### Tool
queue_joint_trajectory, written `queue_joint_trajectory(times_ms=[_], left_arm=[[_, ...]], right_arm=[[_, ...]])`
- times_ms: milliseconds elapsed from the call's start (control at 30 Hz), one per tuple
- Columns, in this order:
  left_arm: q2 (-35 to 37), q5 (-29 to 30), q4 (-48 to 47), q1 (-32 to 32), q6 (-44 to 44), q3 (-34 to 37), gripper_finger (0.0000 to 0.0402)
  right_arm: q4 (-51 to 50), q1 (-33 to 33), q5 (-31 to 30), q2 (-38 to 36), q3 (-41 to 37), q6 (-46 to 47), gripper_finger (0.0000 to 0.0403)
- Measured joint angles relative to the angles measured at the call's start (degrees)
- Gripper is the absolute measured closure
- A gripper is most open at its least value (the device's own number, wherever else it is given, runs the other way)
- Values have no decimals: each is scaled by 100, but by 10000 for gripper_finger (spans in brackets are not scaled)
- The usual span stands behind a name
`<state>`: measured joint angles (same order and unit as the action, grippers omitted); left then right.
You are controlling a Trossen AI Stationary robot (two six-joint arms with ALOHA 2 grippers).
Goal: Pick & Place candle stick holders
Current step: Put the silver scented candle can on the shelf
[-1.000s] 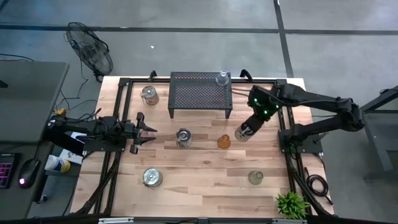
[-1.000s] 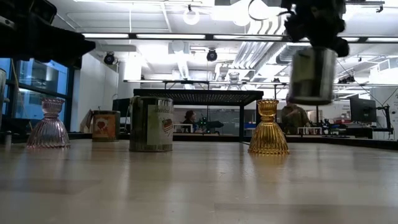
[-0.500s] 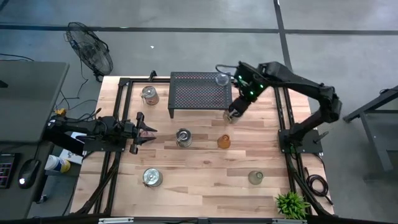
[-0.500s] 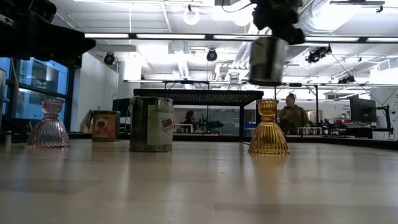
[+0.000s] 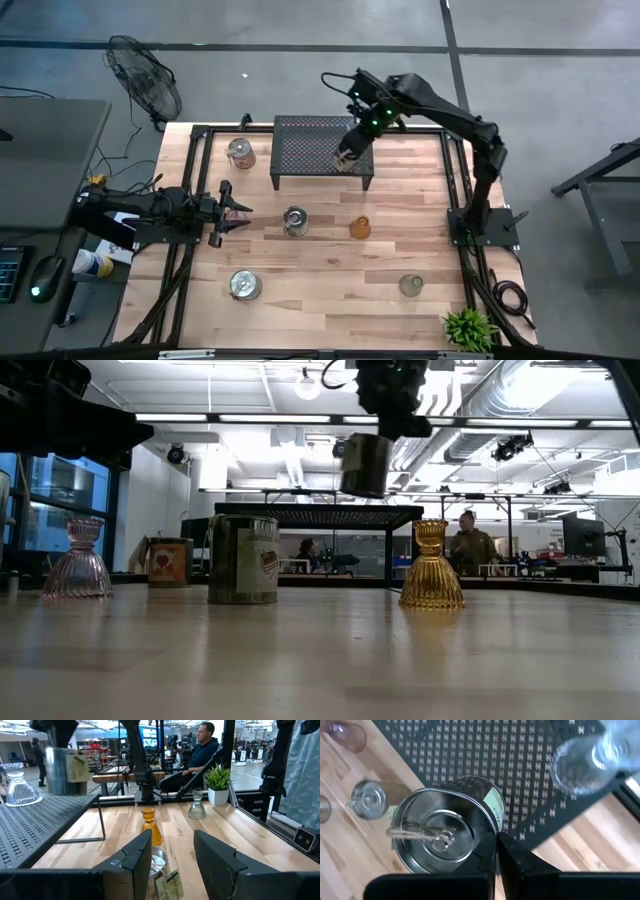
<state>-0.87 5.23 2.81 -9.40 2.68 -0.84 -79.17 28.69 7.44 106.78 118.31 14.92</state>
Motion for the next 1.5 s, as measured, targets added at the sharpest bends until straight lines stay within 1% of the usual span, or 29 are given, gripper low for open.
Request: queue_joint_trajectory(times_ms=[167, 267, 567, 1100, 1300, 1500], left_arm=[[0, -1, 1, 1, 0, 0, 259], [1, -2, 2, 1, 0, 0, 259], [-1, -8, 2, 1, 0, 0, 259], [1, 44, 7, 1, 0, 0, 259], [1, 419, 38, 1, 2, -1, 259], [0, 699, 88, 1, 0, -1, 259]], right_arm=[[9, 12, 9, 422, 528, 48, 403], [51, 24, 22, 567, 673, 114, 403], [95, 30, -13, 584, 464, 307, 403], [258, 59, -15, 584, 462, 319, 402], [294, 59, -14, 584, 460, 318, 399], [304, 59, -20, 584, 458, 328, 377]])
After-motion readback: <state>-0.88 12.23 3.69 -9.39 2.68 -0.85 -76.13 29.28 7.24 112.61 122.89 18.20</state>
